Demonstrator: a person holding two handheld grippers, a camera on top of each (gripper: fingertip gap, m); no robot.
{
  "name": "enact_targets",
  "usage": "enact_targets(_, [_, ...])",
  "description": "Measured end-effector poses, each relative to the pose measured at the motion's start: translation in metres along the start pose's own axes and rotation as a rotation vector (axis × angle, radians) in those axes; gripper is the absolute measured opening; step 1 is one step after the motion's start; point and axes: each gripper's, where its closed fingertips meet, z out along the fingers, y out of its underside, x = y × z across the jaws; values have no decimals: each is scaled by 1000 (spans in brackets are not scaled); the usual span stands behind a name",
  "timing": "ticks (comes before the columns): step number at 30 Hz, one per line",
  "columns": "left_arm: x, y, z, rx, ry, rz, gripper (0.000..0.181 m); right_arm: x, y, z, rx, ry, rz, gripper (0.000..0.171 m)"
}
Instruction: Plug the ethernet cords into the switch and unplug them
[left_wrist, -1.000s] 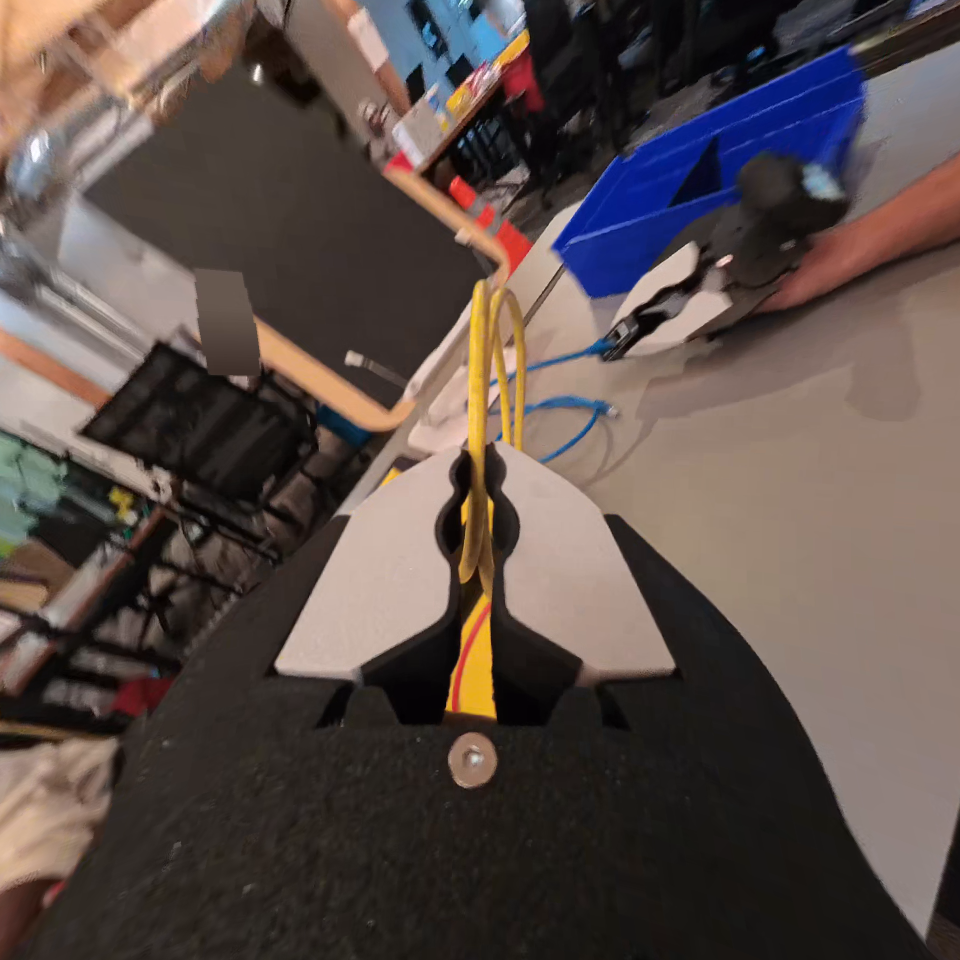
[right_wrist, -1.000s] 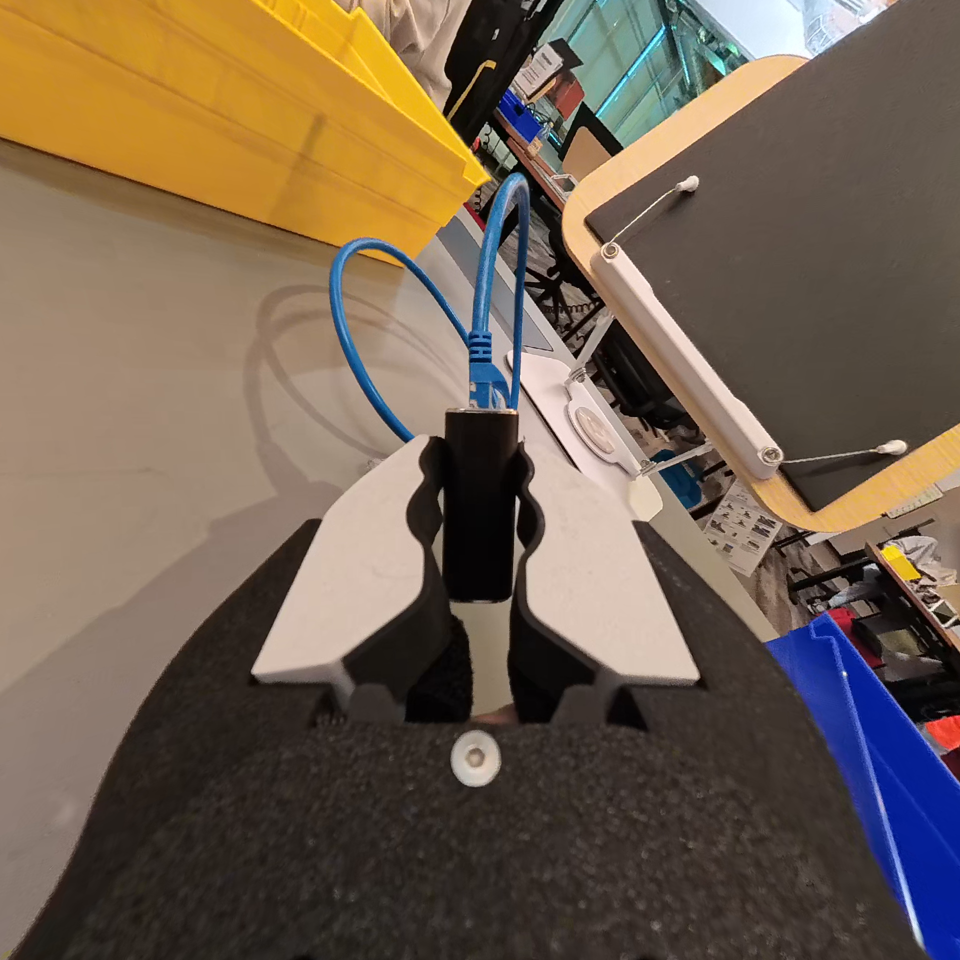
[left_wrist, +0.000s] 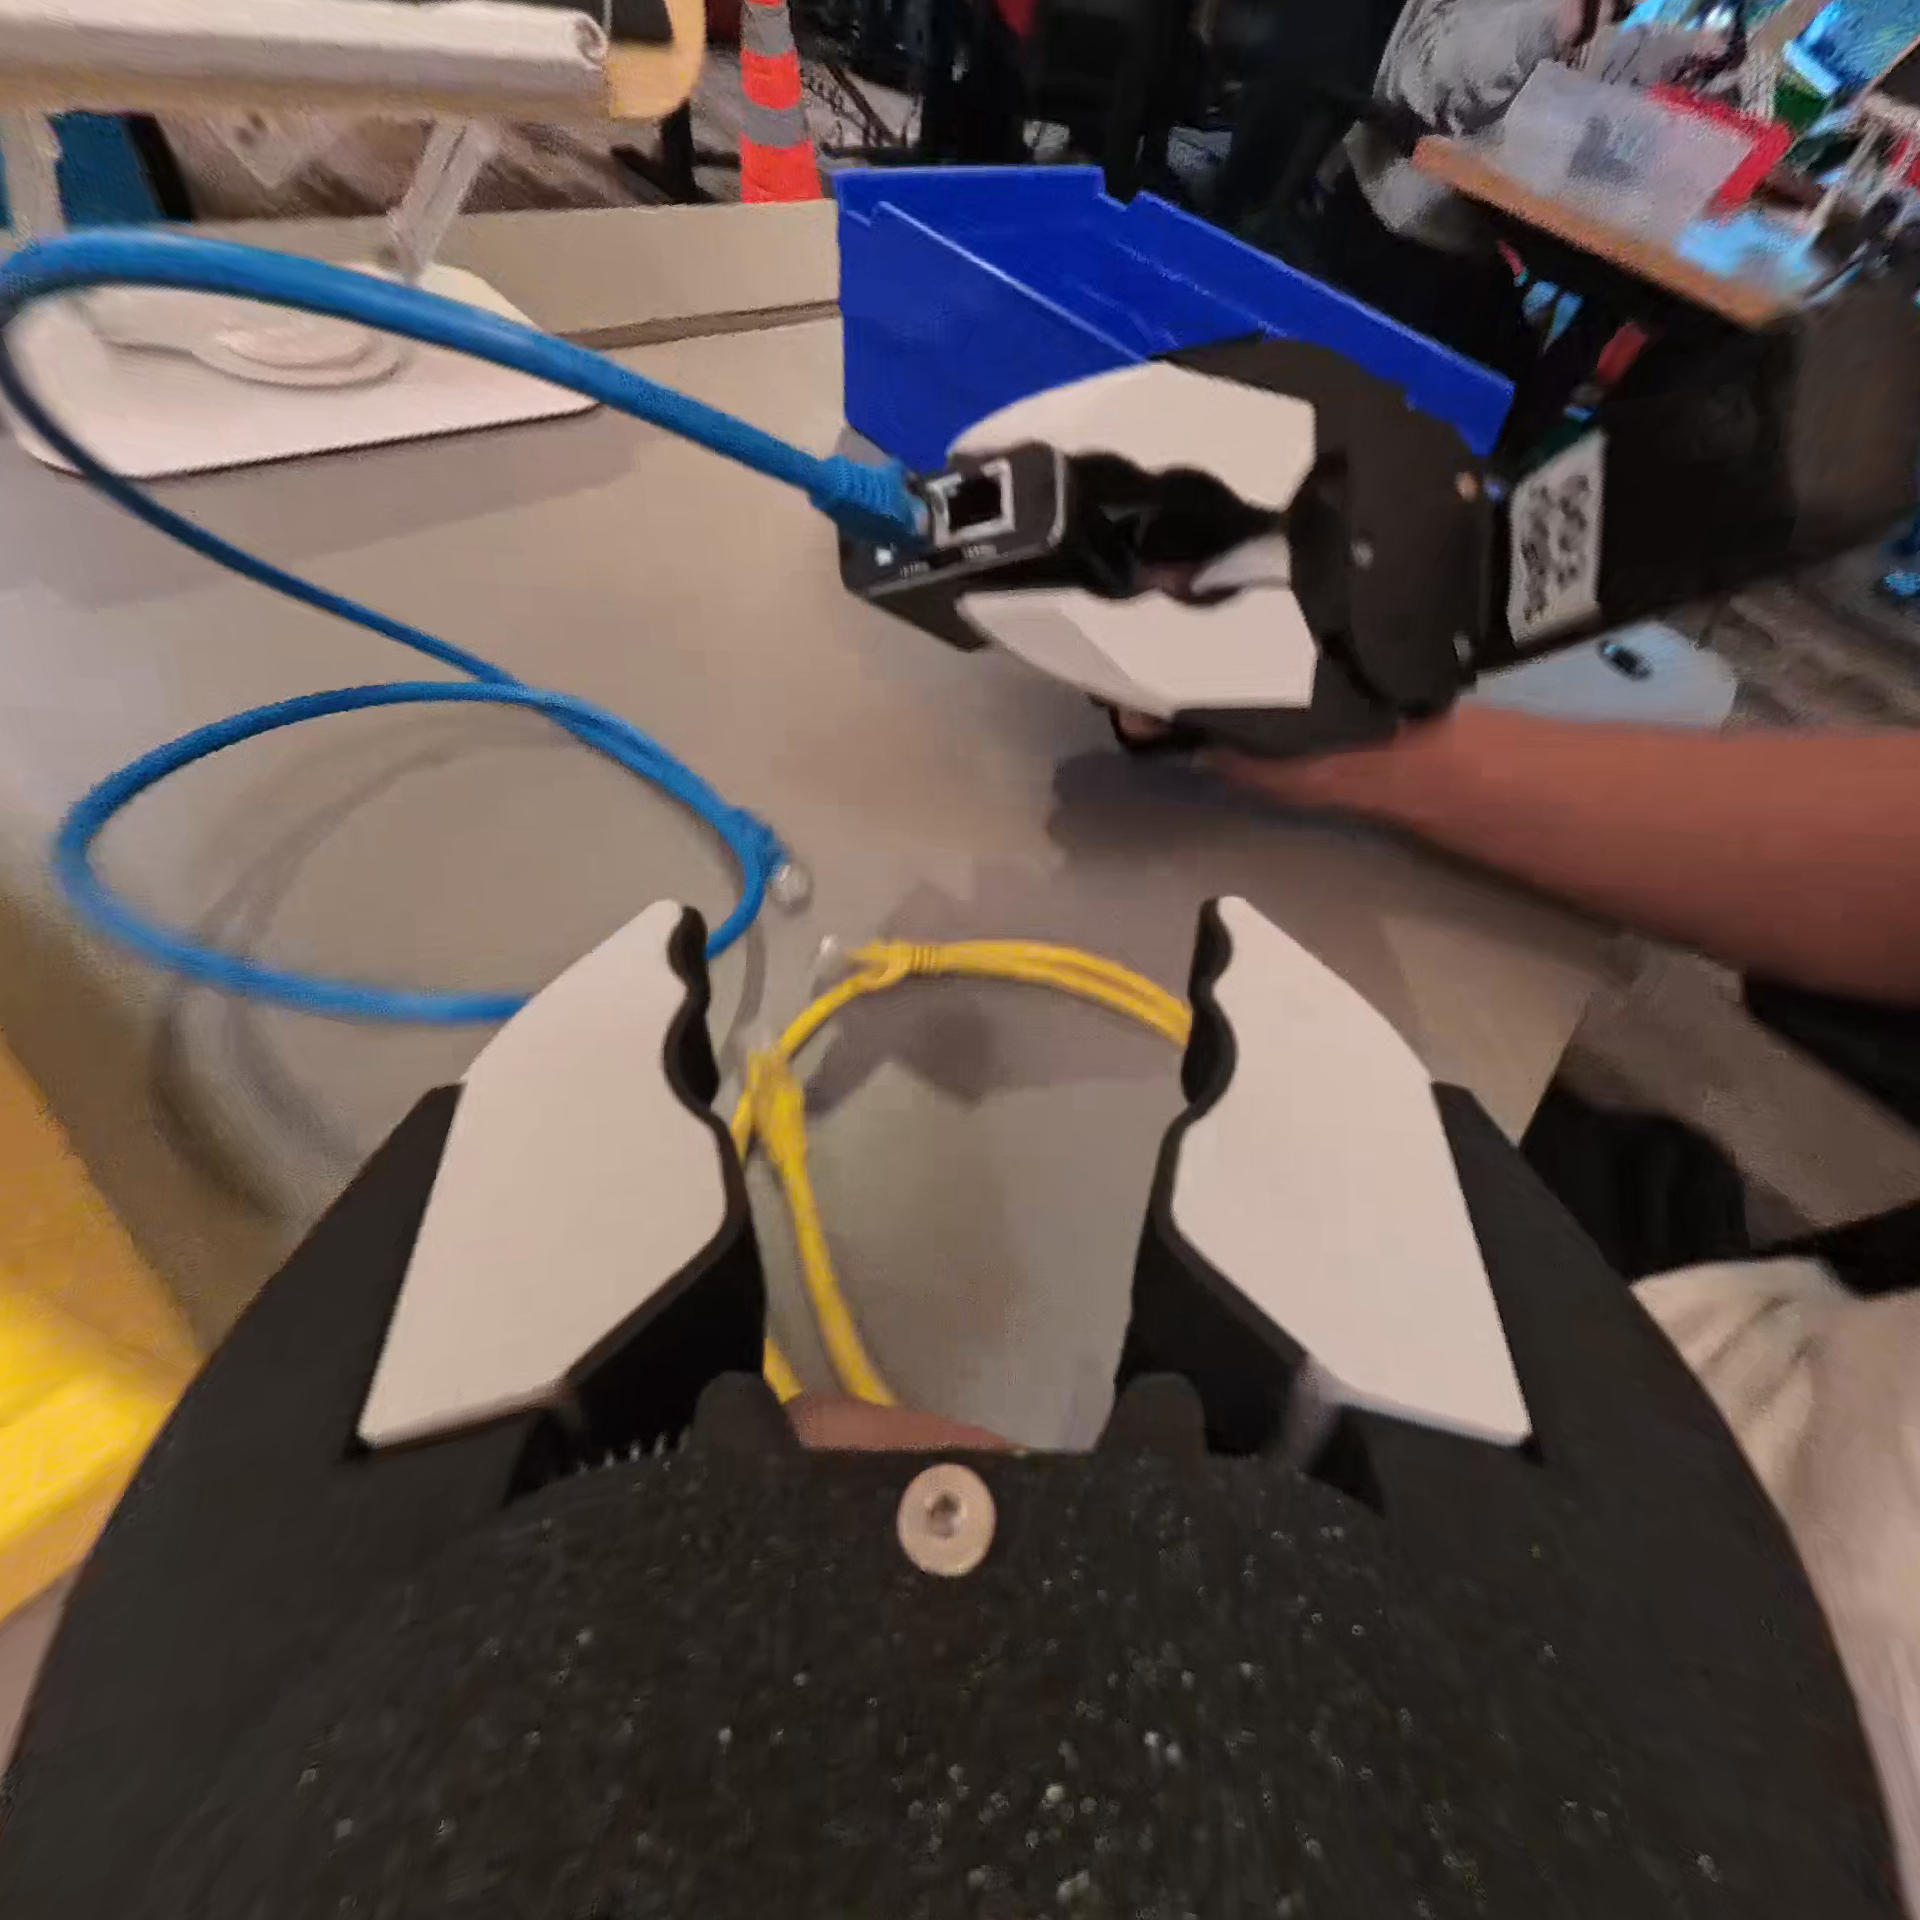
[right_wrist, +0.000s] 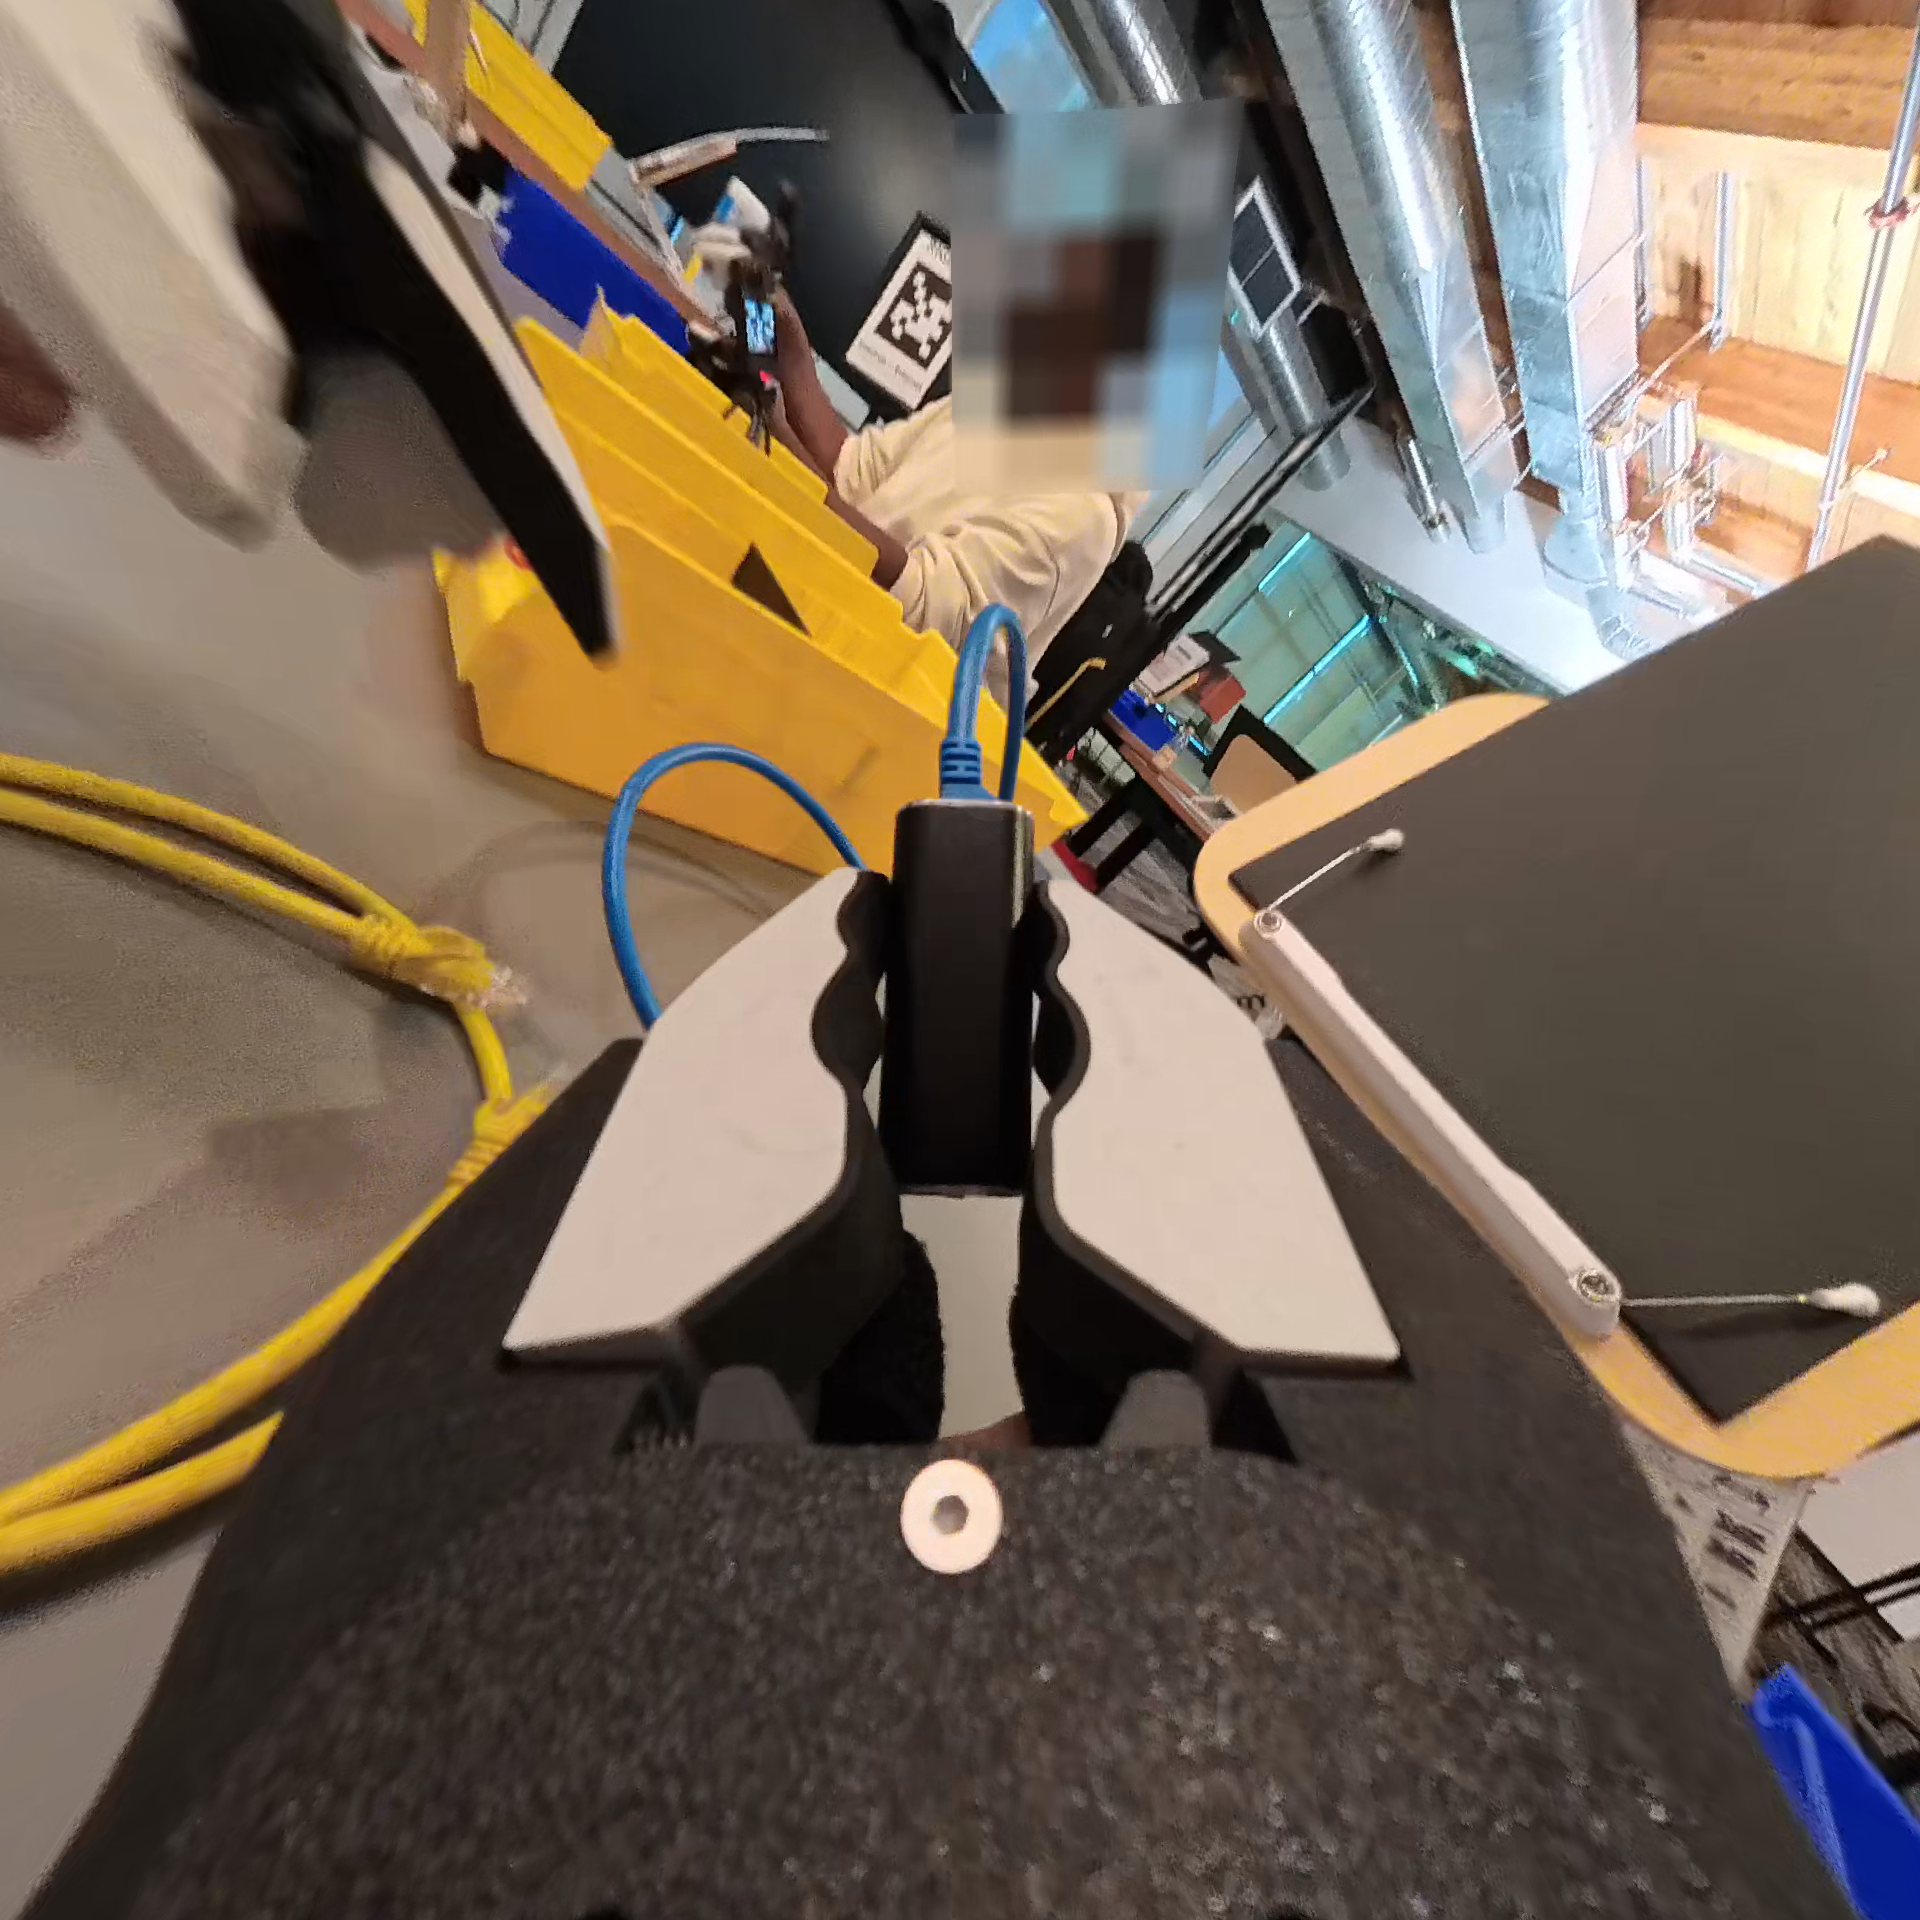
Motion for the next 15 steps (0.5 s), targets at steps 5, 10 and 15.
enact_targets(5, [4,-27,56,43,228,-202,94,-5,-7,-2,8,-15,-33,25])
enact_targets(10, [16,-32,79,49,444,-217,63,-16,-1,-3,-9,-77,-68,26])
enact_targets(15, [-11,-23,105,-54,190,-56,62,-11,39,5,-268,-105,-15,26])
